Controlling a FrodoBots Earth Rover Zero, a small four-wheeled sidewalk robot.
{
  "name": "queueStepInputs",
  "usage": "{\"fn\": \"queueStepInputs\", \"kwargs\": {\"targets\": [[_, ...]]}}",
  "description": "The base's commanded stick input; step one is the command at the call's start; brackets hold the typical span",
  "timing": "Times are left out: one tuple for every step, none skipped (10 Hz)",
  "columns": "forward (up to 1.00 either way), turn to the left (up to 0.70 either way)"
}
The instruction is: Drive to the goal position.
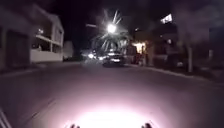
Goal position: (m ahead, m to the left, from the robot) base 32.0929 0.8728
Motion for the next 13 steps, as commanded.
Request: {"fn": "queueStepInputs", "kwargs": {"targets": [[0.7,0.0],[0.7,0.0],[0.7,0.0],[0.7,0.0],[0.7,0.0],[0.7,0.02],[0.7,0.11],[0.7,0.31],[0.7,0.26],[0.7,0.05],[0.7,0.0],[0.7,0.0],[0.7,0.0]]}}
